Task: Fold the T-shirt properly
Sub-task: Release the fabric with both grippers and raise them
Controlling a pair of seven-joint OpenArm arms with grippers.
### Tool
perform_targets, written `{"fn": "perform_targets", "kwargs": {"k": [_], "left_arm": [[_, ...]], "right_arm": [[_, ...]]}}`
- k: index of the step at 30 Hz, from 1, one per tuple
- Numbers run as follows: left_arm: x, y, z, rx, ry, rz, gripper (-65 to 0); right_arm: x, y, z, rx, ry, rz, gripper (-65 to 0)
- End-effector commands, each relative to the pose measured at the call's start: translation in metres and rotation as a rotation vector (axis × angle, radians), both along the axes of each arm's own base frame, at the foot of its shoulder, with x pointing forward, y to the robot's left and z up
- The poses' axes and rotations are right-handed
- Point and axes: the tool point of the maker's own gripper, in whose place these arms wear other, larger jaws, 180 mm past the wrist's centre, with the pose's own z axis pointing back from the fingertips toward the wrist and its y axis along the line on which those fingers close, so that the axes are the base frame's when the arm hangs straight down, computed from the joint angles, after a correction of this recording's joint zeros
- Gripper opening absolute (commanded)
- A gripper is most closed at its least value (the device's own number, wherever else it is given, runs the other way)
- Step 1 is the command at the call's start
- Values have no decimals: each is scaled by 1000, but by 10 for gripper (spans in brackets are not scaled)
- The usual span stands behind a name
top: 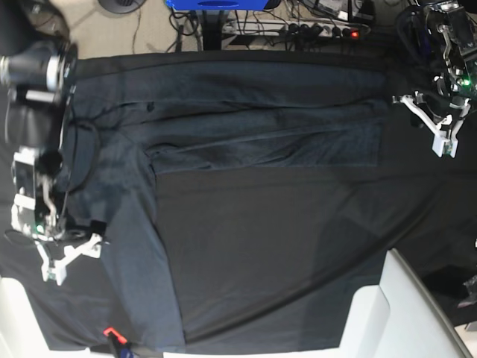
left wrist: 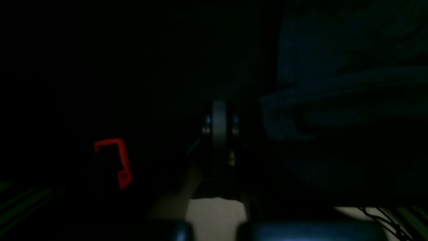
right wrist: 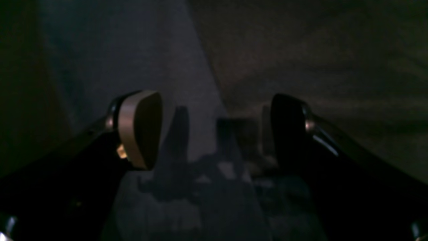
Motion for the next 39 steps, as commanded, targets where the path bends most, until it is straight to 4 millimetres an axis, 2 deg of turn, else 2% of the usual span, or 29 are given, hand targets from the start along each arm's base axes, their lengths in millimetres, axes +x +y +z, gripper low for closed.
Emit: {"fn": "perform_targets", "kwargs": {"k": [1, 4, 7, 10, 15, 20, 23, 27, 31, 34, 39], "left_arm": [[4, 10, 15, 38, -50, -7, -650], [-2, 7, 17, 36, -121, -18, -650], [-11, 6, 13, 34, -135, -21, -650], [-16, 1, 9, 18, -134, -16, -650], [-14, 0, 10, 17, -143, -16, -650], [-13, -1, 11, 17, -145, -19, -650], [-14, 0, 9, 15, -141, -14, -650], [-14, 0, 9, 15, -139, -14, -650], [-14, -1, 9, 15, -139, -15, -650], [-14, -2, 8, 12, -137, -19, -650], [-13, -2, 8, 13, -139, -19, -650]], "right_arm": [[23, -1, 20, 1, -76, 1, -191], [28, -17, 10, -3, -70, -32, -191], [27, -21, -1, 5, -57, -49, -191], [24, -21, -8, 7, -62, -57, -191], [13, -17, -27, 18, -49, -69, -191], [12, -8, -31, 31, -41, -62, -218], [12, -5, -32, 35, -41, -59, -279], [12, -4, -32, 36, -41, -58, -410], [13, -4, -31, 38, -42, -59, -641], [14, -3, -28, 42, -26, -53, -639], [24, 8, 3, 37, -37, -11, -650]]}}
